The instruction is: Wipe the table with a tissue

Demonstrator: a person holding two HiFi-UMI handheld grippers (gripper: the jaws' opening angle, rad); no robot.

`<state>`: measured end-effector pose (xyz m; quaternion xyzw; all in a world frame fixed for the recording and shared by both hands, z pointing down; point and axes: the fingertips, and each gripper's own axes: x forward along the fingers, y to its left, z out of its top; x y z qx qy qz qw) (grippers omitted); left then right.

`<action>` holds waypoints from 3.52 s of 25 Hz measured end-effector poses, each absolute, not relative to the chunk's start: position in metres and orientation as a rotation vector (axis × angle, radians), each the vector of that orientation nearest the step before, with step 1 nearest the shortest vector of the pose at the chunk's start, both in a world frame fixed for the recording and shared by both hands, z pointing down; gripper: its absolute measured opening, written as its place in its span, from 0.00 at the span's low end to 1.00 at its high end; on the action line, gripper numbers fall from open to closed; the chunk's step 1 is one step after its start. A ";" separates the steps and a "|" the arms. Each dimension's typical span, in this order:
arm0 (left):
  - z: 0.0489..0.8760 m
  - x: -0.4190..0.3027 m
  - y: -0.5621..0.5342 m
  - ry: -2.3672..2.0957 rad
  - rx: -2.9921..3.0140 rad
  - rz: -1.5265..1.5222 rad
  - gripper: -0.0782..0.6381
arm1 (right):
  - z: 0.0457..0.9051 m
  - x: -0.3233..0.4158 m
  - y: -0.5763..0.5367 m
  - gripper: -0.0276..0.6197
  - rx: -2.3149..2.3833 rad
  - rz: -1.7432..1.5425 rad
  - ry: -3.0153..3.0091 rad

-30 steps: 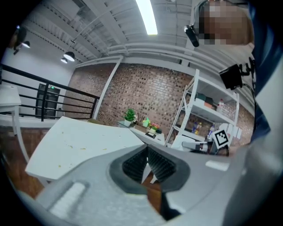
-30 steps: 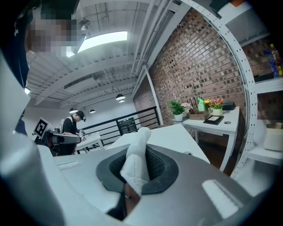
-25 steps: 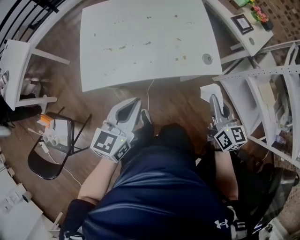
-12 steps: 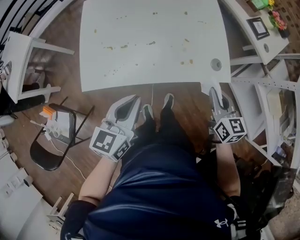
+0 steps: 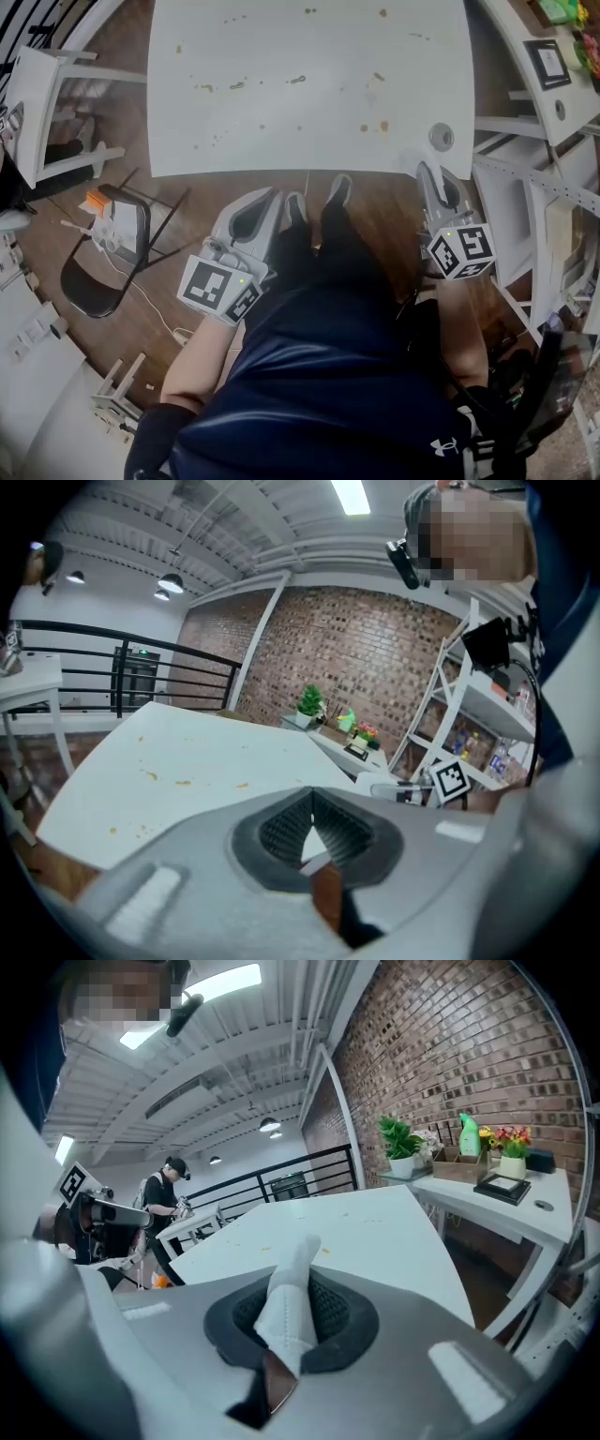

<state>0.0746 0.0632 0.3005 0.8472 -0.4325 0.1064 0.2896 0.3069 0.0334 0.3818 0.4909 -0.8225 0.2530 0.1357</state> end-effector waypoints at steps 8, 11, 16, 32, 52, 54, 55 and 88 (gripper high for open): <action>0.314 0.080 0.053 -1.174 2.224 0.293 0.11 | 0.403 0.307 0.014 0.06 1.359 0.752 -2.364; 0.322 0.076 0.048 -1.167 2.210 0.297 0.11 | 0.408 0.305 0.010 0.06 1.353 0.753 -2.340; 0.336 0.073 0.039 -1.102 2.214 0.306 0.11 | 0.420 0.303 0.006 0.06 1.366 0.762 -2.262; 0.367 0.039 0.023 -1.071 2.160 0.312 0.11 | 0.467 0.286 -0.007 0.06 1.309 0.802 -2.091; 0.381 0.032 0.025 -1.081 2.120 0.317 0.11 | 0.492 0.281 -0.013 0.06 1.243 0.770 -2.023; 0.382 0.030 0.026 -1.086 2.113 0.316 0.11 | 0.494 0.279 -0.014 0.06 1.230 0.766 -2.017; 0.382 0.029 0.026 -1.089 2.110 0.315 0.11 | 0.495 0.277 -0.015 0.06 1.222 0.766 -2.016; 0.370 0.028 0.066 -1.281 2.020 0.254 0.11 | 0.505 0.247 -0.016 0.06 1.003 0.652 -2.073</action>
